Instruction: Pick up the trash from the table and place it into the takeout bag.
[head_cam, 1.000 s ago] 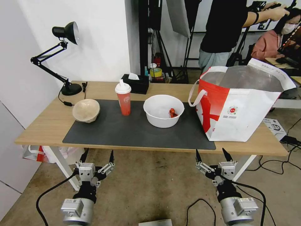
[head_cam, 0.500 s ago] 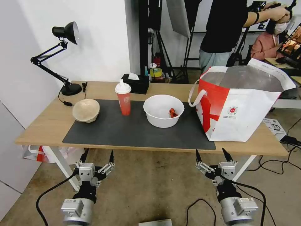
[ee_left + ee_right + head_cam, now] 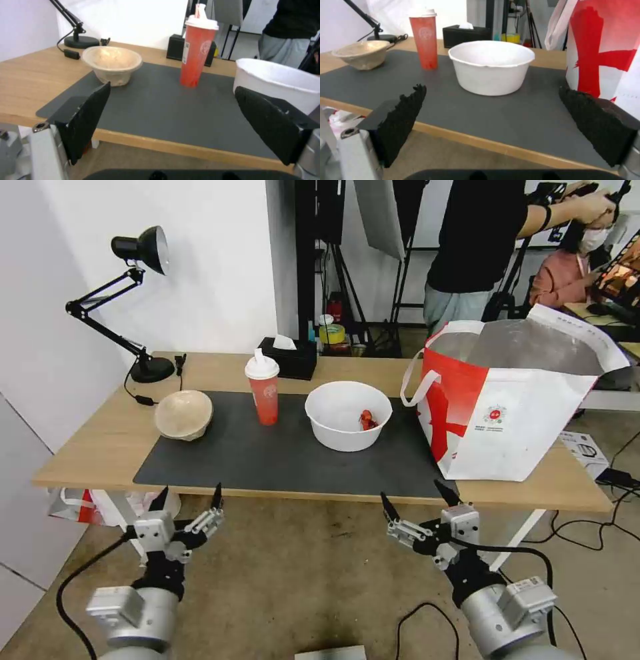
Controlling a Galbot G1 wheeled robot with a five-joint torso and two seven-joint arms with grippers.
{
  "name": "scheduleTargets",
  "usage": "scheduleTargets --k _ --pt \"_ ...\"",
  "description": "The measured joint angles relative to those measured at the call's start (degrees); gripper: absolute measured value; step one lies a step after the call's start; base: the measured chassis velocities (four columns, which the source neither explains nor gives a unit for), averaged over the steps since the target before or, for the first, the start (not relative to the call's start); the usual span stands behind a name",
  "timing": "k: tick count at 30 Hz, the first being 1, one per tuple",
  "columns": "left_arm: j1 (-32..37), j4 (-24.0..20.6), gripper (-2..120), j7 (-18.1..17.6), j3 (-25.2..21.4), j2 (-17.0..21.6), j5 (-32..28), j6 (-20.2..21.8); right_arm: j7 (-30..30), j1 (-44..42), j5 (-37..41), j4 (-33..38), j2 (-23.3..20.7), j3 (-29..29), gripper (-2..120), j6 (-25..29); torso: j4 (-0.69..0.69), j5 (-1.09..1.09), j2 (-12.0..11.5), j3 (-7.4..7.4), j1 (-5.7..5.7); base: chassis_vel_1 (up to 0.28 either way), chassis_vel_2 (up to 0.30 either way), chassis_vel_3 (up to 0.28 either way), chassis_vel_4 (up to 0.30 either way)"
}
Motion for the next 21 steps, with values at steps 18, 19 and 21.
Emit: scheduleTargets --k 18,19,21 --pt "-1.1 -4.7 100 -9.4 -3.5 8.5 -22.4 8.9 -0.8 1.6 3.6 0.3 -1.5 3.3 100 5.1 0.00 0.02 0.0 0.00 0.00 0.000 0.000 0.000 0.000" --pt "-1.1 -4.7 100 -9.8 -3.6 8.7 -23.1 9.2 -1.0 2.0 4.7 0.3 -1.9 3.7 100 5.6 0.00 0.02 0.0 0.00 0.00 0.000 0.000 0.000 0.000" --pt "-1.1 -4.7 100 -9.8 -3.6 8.8 -23.3 9.3 -1.2 2.4 5.6 0.2 -2.3 4.0 100 6.0 0.00 0.01 0.0 0.00 0.00 0.000 0.000 0.000 0.000"
